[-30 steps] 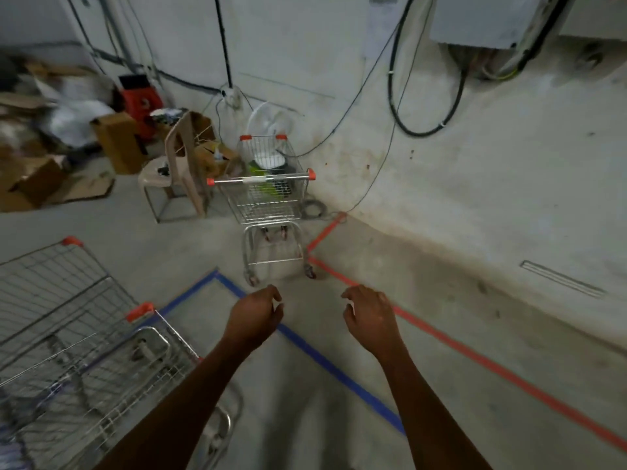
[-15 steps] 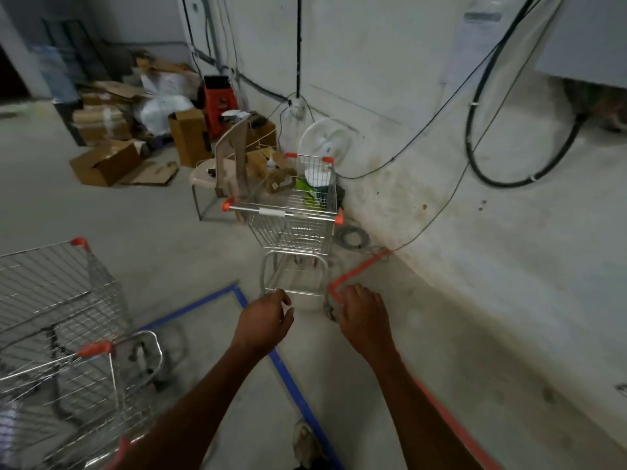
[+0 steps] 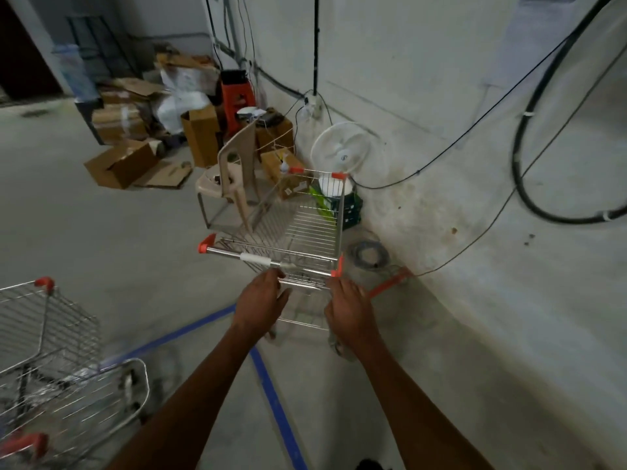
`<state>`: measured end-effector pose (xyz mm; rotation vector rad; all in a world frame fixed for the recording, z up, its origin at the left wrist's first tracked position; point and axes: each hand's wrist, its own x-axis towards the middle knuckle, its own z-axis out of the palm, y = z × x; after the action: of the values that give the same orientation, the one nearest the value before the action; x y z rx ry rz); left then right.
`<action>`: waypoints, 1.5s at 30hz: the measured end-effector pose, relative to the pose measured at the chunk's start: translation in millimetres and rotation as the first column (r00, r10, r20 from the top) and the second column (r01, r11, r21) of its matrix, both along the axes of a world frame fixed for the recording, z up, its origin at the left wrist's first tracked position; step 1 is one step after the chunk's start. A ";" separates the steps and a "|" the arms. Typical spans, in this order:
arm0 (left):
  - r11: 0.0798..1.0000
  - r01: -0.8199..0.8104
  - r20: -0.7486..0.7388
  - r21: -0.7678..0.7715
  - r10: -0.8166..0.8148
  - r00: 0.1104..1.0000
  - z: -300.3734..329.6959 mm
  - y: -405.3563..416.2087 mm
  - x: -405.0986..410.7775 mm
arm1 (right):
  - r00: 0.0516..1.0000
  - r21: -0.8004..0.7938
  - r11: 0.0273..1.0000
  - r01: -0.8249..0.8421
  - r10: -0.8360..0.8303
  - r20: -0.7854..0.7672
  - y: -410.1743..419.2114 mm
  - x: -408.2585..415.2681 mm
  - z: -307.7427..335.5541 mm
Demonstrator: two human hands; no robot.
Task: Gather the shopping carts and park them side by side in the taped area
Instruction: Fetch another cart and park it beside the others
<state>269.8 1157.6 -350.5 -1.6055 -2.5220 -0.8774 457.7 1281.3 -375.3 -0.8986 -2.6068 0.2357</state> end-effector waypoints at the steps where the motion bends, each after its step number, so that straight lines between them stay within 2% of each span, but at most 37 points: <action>1: 1.000 -0.002 -0.003 -0.012 0.002 1.000 -4.6 14.3 -6.5 | 1.000 -0.007 1.000 -0.025 0.025 -0.001 15.2 -11.4 -1.2; 4: 0.992 -0.039 -0.052 -0.120 0.033 0.998 -23.4 49.6 -23.6 | 0.994 -0.041 0.994 -0.106 0.106 -0.004 54.4 -46.9 -8.7; 12: 0.912 -0.200 -0.065 -0.359 0.189 0.980 -50.9 96.0 -62.5 | 0.923 -0.228 0.931 -0.285 0.331 0.199 106.6 -130.4 -47.8; 16: 0.887 -0.203 -0.070 -0.414 0.192 0.979 -56.9 105.9 -77.2 | 0.923 -0.312 0.916 -0.253 0.324 0.205 114.5 -149.0 -63.8; 19: 0.882 -0.185 -0.111 -0.434 0.151 0.982 -56.5 113.0 -88.7 | 0.938 -0.279 0.932 -0.229 0.288 0.192 120.7 -153.7 -71.2; 26: 0.882 -0.082 -0.174 -0.464 0.000 0.985 -62.4 112.2 -101.4 | 0.955 -0.080 0.969 -0.232 0.242 0.172 124.2 -141.4 -81.4; 33: 0.854 -0.052 -0.271 -0.517 -0.106 0.957 -78.1 109.6 -104.2 | 0.972 0.004 0.982 -0.190 0.187 0.141 125.1 -117.1 -73.6; 37: 0.828 -0.015 -0.227 -0.560 -0.135 0.965 -78.7 108.2 -106.2 | 0.965 0.020 0.979 -0.201 0.194 0.175 133.0 -99.0 -76.0; 42: 0.853 -0.027 -0.139 -0.522 -0.054 0.989 -92.1 79.7 -103.7 | 0.961 0.019 0.972 -0.235 0.229 0.155 142.9 -73.5 -69.1; 45: 0.803 0.006 -0.094 -0.596 -0.078 0.992 -95.1 73.2 -94.9 | 0.924 -0.001 0.969 -0.247 0.236 0.301 150.0 -64.8 -66.7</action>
<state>174.8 1230.9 -445.6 -1.7794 -2.8498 0.0531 392.9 1431.2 -442.0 -0.6383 -2.9954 0.1217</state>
